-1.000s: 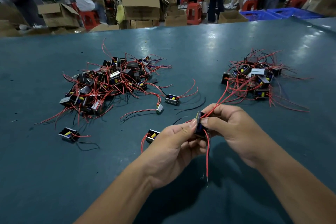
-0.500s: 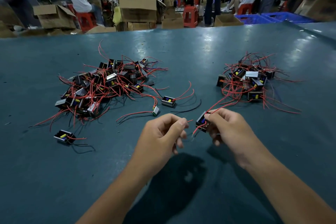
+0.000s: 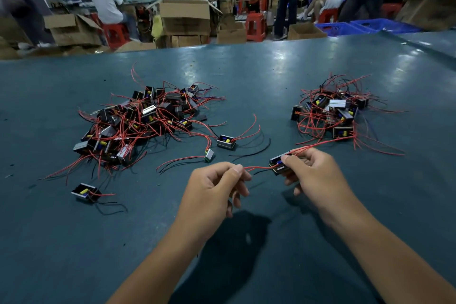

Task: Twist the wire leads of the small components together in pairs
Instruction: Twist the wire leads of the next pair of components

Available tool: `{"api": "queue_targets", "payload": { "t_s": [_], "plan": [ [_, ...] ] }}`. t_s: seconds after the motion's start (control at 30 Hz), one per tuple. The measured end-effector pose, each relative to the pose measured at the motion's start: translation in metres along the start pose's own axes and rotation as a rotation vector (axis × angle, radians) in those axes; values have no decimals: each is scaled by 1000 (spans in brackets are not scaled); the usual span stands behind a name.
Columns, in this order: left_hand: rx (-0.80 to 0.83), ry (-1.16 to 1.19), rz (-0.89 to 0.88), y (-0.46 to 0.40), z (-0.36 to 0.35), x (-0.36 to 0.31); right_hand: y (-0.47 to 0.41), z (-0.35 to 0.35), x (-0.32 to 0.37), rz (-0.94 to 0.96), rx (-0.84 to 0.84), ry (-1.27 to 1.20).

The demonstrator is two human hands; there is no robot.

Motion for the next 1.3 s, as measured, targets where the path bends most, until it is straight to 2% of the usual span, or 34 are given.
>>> {"api": "queue_targets", "payload": {
  "t_s": [0.27,0.4,0.6,0.73,0.9,1.07,1.17,1.23,1.3],
  "plan": [
    [-127,-255,-164,-4,18,-7,-5,5,3,-7,-3,-57],
    [-175,-300,-253,-2,22,-15,-7,6,2,-12,4,-68],
    [-287,-548,-440,3,23,-32,-9,5,-7,-139,99,-116],
    [-336,-574,-480,2,27,-32,-9,3,-7,-156,140,-149],
    [-318,-471,-398,-10,48,-25,-14,12,-6,-148,94,-180],
    [-242,-481,-310,-21,62,-19,-15,13,-10,-150,109,-164],
    [-227,-386,-260,-24,72,-15,-17,10,-15,-156,127,-156],
    [-159,-399,-262,-25,77,-16,-18,10,-20,-167,122,-166],
    [23,-565,-258,-28,76,-10,-20,10,-24,-187,103,-201]
  ]
}}
Point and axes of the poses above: each hand's wrist, its own y-axis away from the middle knuckle, its own z-axis out of the back of the hand, x = y × z, the point moved 8 cm from there along -y, towards the middle knuckle, and after that the axes turned 5 degrees about -y, right-handed, at the moved point
